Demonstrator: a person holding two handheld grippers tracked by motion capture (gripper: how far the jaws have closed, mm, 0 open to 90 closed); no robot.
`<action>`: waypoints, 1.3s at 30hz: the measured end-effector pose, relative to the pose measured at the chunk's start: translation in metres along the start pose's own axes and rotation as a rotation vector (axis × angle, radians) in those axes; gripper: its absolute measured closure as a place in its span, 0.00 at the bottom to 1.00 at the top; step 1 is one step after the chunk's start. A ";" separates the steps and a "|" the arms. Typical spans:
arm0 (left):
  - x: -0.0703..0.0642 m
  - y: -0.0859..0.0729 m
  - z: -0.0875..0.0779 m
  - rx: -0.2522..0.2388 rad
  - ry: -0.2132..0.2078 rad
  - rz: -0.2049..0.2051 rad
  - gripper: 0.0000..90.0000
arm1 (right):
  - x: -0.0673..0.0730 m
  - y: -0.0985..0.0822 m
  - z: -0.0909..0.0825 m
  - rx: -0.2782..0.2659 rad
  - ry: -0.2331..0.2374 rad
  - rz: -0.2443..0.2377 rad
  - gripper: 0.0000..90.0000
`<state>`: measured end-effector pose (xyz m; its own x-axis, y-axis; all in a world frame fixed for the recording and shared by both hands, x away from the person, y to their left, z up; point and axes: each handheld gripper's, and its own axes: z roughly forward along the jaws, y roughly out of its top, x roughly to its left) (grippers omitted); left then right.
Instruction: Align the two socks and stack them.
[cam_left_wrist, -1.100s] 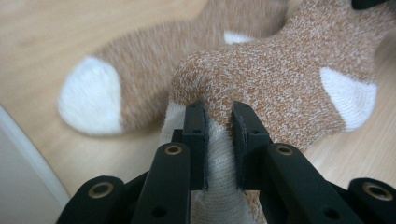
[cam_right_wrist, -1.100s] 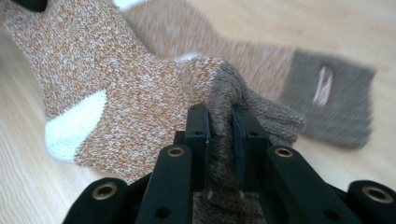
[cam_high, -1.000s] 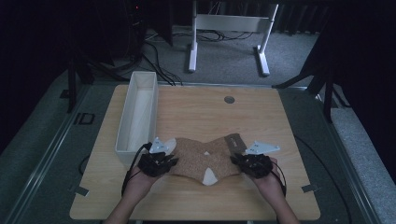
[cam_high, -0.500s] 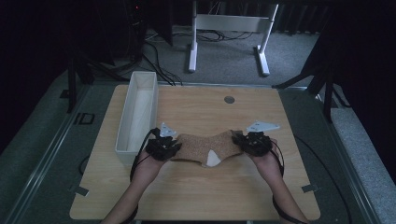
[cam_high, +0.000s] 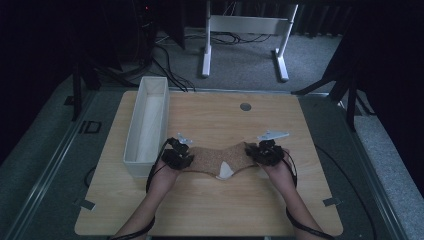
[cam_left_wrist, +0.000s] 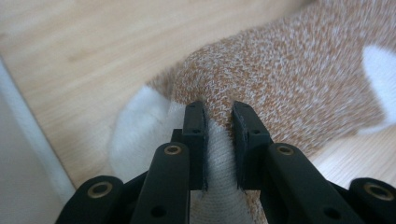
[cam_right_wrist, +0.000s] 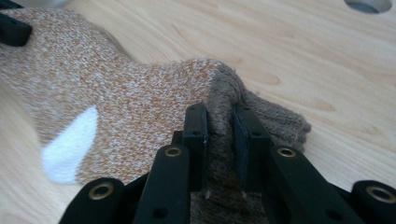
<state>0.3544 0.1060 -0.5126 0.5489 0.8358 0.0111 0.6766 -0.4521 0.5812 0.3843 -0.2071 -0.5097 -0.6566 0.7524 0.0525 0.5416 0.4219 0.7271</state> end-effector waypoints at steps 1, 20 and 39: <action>0.001 -0.001 0.002 0.006 -0.001 0.000 0.87 | 0.000 -0.002 0.002 0.007 0.004 0.006 0.85; 0.000 0.007 -0.028 -0.127 -0.060 -0.053 0.74 | -0.004 0.002 -0.006 -0.047 0.006 0.040 0.67; -0.009 -0.006 0.017 -0.030 -0.088 -0.011 0.97 | 0.006 -0.020 0.022 0.054 0.041 0.006 0.99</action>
<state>0.3537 0.0959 -0.5300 0.5832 0.8096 -0.0659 0.6685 -0.4323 0.6052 0.3809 -0.1996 -0.5385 -0.6738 0.7340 0.0852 0.5720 0.4452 0.6889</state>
